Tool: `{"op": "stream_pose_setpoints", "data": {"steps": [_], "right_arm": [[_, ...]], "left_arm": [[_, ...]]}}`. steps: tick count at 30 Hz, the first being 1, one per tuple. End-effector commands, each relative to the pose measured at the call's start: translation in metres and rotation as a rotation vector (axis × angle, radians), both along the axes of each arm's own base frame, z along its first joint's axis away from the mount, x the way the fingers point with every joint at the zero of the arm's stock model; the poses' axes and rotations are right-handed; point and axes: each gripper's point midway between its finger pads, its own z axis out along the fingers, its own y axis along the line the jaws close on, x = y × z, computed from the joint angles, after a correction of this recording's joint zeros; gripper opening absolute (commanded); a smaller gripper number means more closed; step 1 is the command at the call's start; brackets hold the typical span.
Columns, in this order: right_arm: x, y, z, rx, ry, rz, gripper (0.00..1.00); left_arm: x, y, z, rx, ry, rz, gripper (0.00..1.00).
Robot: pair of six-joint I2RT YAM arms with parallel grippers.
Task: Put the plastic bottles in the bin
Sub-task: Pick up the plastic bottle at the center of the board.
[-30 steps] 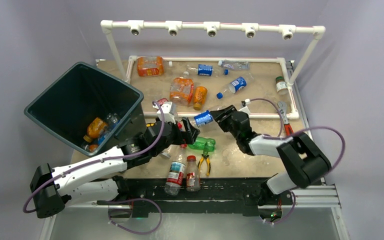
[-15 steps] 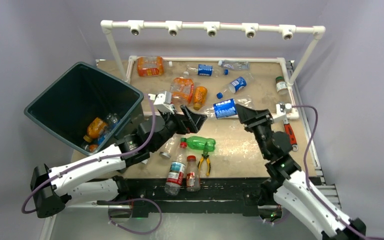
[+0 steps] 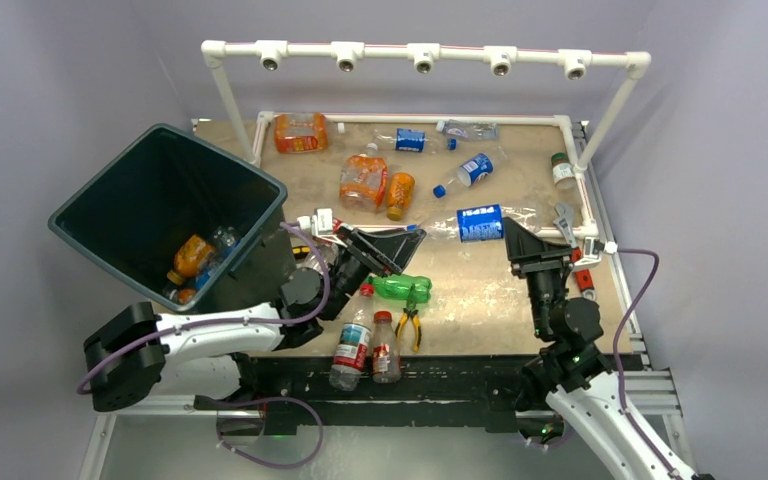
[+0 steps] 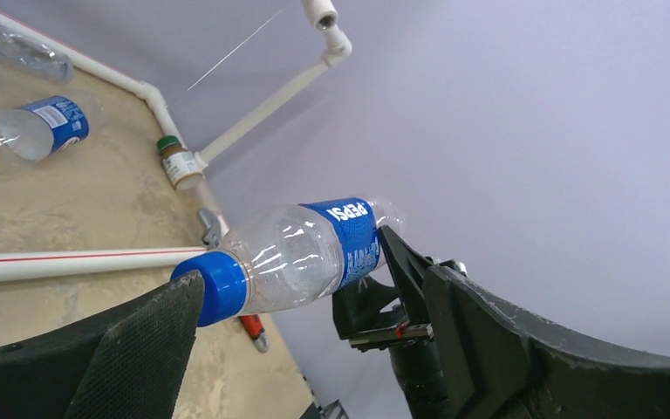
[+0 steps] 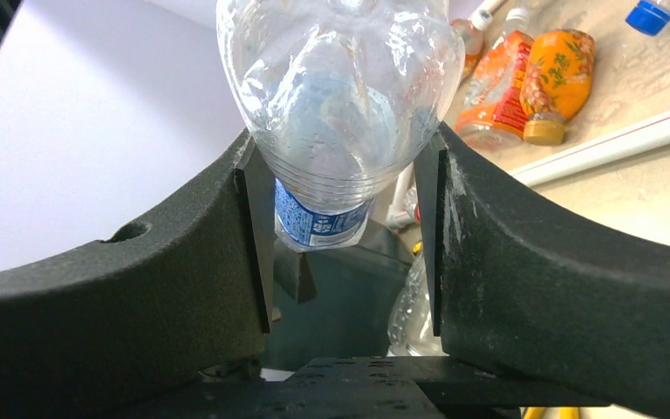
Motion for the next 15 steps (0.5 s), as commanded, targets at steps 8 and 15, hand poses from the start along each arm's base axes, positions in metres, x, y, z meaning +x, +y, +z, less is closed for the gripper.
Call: {"op": "stream_pose_setpoints", "data": {"steps": [8,15], "right_arm": [[-0.008,-0.006,0.023,0.053,-0.08,-0.011,0.35],[-0.013,-0.014,0.04,0.03,-0.124,-0.045,0.35]], "left_arm": [[-0.011,0.012,0.02,-0.189,-0.02,0.078,0.93],[-0.016,0.023,0.023,-0.164,-0.036,0.156,0.97]]}}
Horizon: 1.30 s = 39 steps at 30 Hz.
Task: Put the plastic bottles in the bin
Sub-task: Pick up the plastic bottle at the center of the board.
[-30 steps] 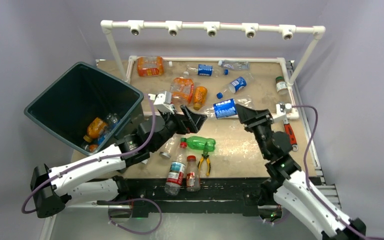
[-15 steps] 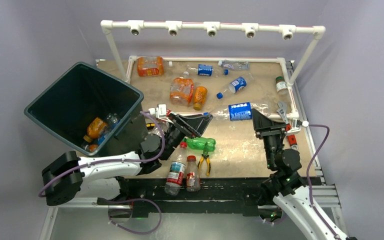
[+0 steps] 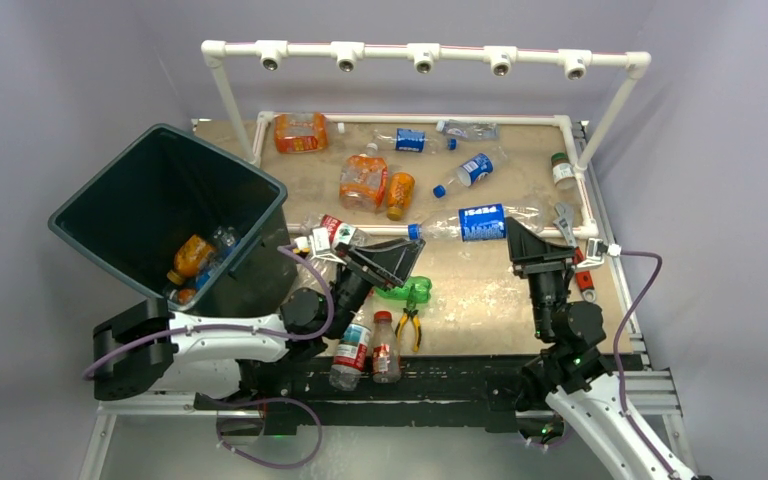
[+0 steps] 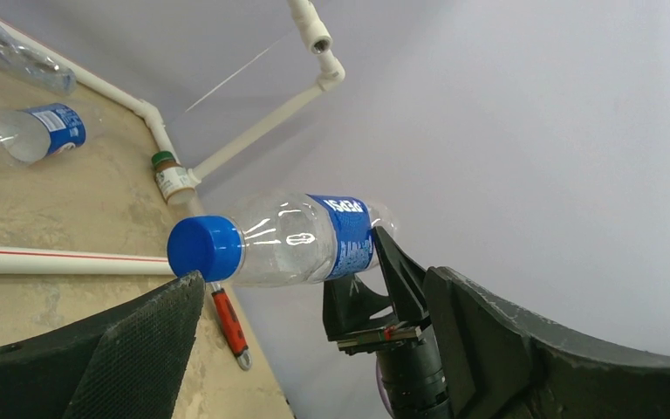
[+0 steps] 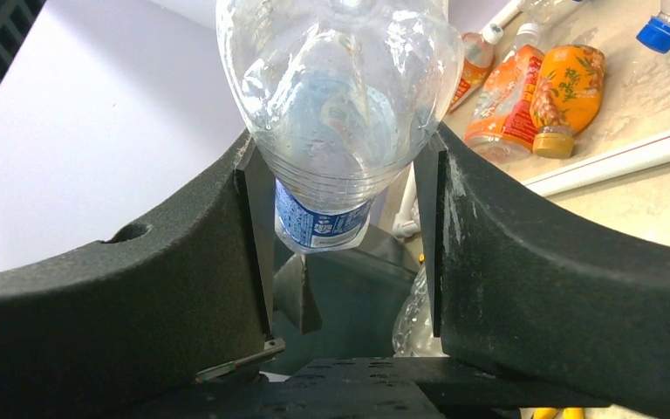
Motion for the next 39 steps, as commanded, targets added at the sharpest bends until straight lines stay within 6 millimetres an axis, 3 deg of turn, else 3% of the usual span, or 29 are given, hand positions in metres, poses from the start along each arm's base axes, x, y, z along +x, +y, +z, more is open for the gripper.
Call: {"op": "stream_pose_setpoints", "data": {"steps": [1,8,15,22,29,39], "right_arm": [[-0.01,-0.008,0.033,0.007,-0.089,-0.023,0.35],[-0.016,-0.012,0.046,0.0,-0.117,-0.037,0.35],[-0.023,0.0,0.06,0.099,-0.177,0.067,0.34],[-0.027,0.008,0.064,0.13,-0.191,0.123,0.34],[-0.028,0.01,0.06,0.148,-0.187,0.143,0.34],[-0.028,0.017,0.053,0.139,-0.185,0.174,0.34]], "left_arm": [[0.001,0.024,0.021,-0.067,-0.031,0.088,0.98],[-0.002,0.033,0.026,-0.072,-0.04,0.099,0.99],[-0.004,0.01,0.024,-0.072,-0.038,0.037,0.94],[-0.011,-0.003,0.04,-0.144,-0.093,-0.021,0.79],[-0.017,0.004,0.06,-0.25,-0.15,-0.034,0.61],[-0.018,0.003,0.068,-0.3,-0.176,-0.034,0.35]]}}
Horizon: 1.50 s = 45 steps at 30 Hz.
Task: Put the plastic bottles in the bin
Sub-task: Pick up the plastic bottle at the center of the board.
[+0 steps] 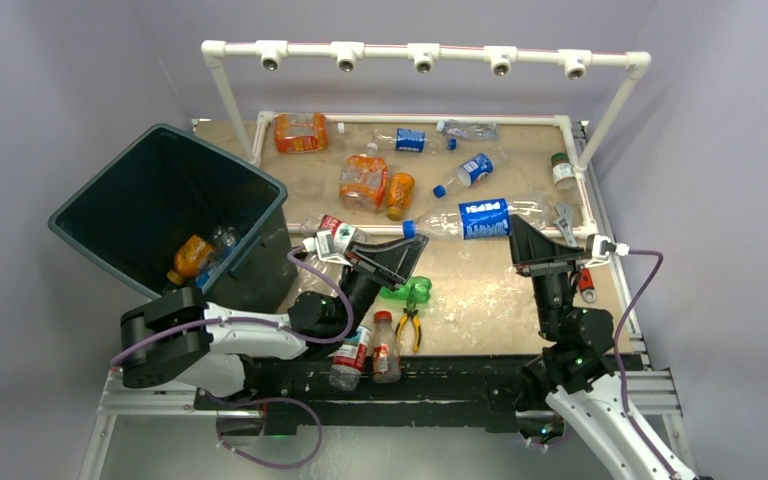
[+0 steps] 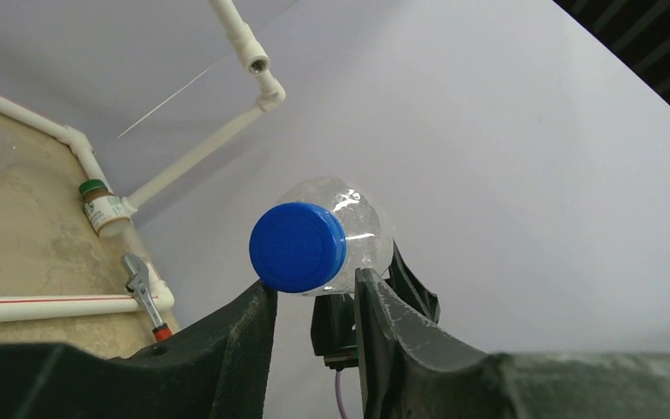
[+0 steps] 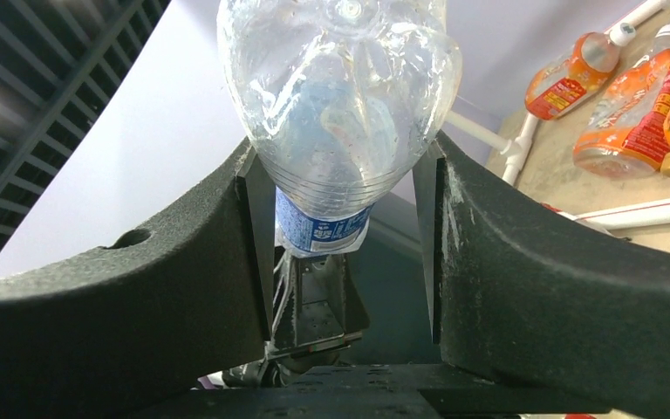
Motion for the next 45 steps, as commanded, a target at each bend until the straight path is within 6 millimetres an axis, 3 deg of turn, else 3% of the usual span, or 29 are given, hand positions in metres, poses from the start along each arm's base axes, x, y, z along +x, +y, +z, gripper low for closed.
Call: {"op": "stream_pose_setpoints", "data": {"steps": [1,3,8,15,25,28,31,33,36,40,45], "right_arm": [[-0.008,0.005,0.007,0.022,-0.046,0.047,0.34],[-0.008,0.006,0.005,0.022,-0.044,0.055,0.34],[-0.01,0.006,0.002,0.025,-0.043,0.06,0.34],[-0.012,0.008,-0.002,0.033,-0.04,0.081,0.33],[-0.014,0.01,-0.007,0.041,-0.034,0.101,0.33],[-0.015,0.01,-0.007,0.037,-0.033,0.102,0.34],[-0.015,0.011,-0.008,0.031,-0.025,0.105,0.42],[-0.015,0.012,-0.009,0.025,-0.016,0.111,0.56],[-0.016,0.016,-0.009,0.005,-0.006,0.131,0.79],[-0.019,0.019,-0.009,-0.06,0.008,0.133,0.95],[-0.024,0.017,0.003,-0.179,0.004,0.103,0.99]], "left_arm": [[-0.009,0.016,0.049,-0.183,-0.082,-0.006,0.33],[-0.008,0.017,0.05,-0.186,-0.085,0.003,0.34],[-0.006,0.022,0.055,-0.195,-0.087,0.032,0.55],[-0.004,0.028,0.062,-0.213,-0.096,0.063,0.59],[-0.005,0.025,0.072,-0.229,-0.117,0.064,0.37],[-0.005,0.022,0.069,-0.223,-0.115,0.057,0.26],[-0.006,0.023,0.068,-0.212,-0.12,0.06,0.11],[-0.007,0.023,0.07,-0.2,-0.129,0.063,0.0],[-0.007,0.024,0.074,-0.182,-0.14,0.072,0.0],[-0.007,0.026,0.083,-0.151,-0.15,0.088,0.0],[-0.008,0.029,0.098,-0.08,-0.182,0.118,0.0]]}}
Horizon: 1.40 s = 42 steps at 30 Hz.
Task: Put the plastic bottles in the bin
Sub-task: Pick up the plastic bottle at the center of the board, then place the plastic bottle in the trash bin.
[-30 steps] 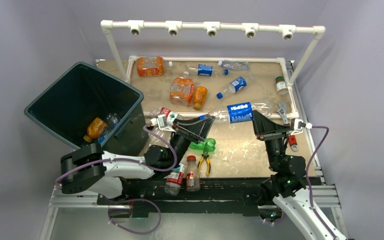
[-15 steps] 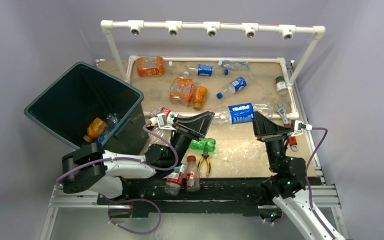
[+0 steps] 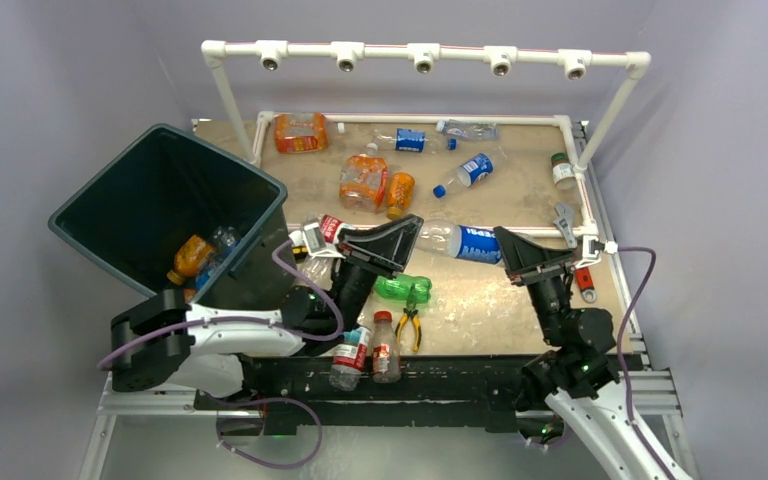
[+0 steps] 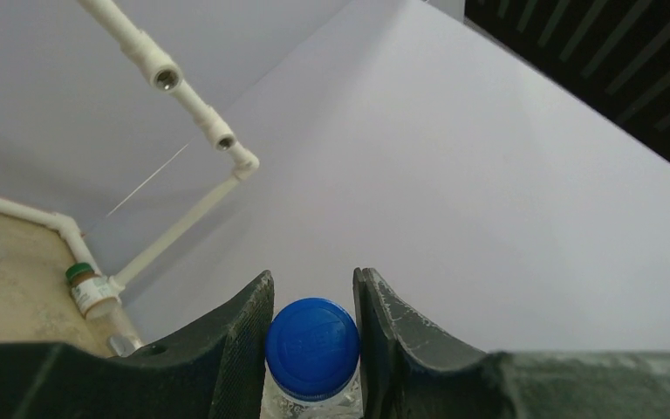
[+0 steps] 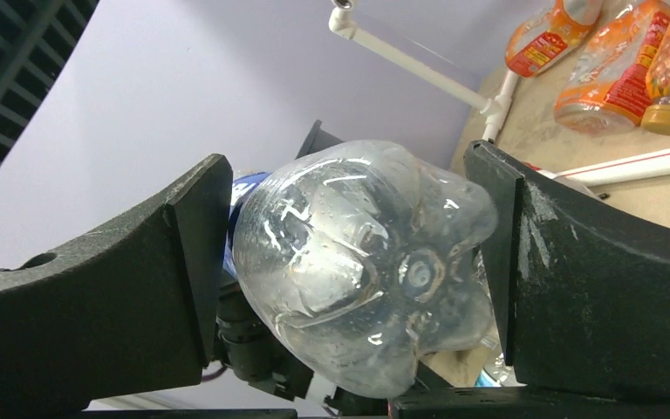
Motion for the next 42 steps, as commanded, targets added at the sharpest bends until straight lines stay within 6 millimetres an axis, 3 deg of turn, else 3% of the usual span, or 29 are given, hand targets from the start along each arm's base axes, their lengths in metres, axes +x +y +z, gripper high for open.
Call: {"op": "stream_pose_setpoints", "data": {"steps": [1,8,13,18,26,31,34,39,42], "right_arm": [[-0.016,-0.001,0.03,-0.107,-0.069,0.001,0.99],[-0.023,-0.002,0.034,-0.244,-0.069,-0.01,0.99],[-0.051,-0.012,0.06,-0.317,-0.214,-0.031,0.99],[-0.077,-0.023,0.082,-0.402,-0.339,-0.068,0.99],[-0.066,-0.023,0.058,-0.485,-0.265,-0.078,0.99],[-0.058,-0.018,0.044,-0.506,-0.237,-0.073,0.99],[-0.055,-0.015,0.039,-0.51,-0.232,-0.064,0.99],[-0.049,-0.01,0.026,-0.518,-0.211,-0.046,0.99],[-0.047,-0.007,0.023,-0.519,-0.202,-0.031,0.99]], "left_arm": [[-0.011,0.019,0.054,-0.05,-0.094,0.022,0.0],[-0.012,0.032,0.089,0.096,-0.144,0.1,0.0],[-0.008,0.059,0.139,0.287,-0.187,0.236,0.0],[0.002,0.107,0.184,0.483,-0.185,0.44,0.0],[0.017,0.205,0.212,0.699,-0.019,0.82,0.0],[0.015,0.248,0.231,0.741,0.053,0.992,0.0],[0.017,0.257,0.235,0.86,0.094,1.109,0.0],[0.033,0.225,0.228,1.209,0.051,1.29,0.0],[0.05,0.223,0.224,1.343,0.126,1.351,0.0]]}}
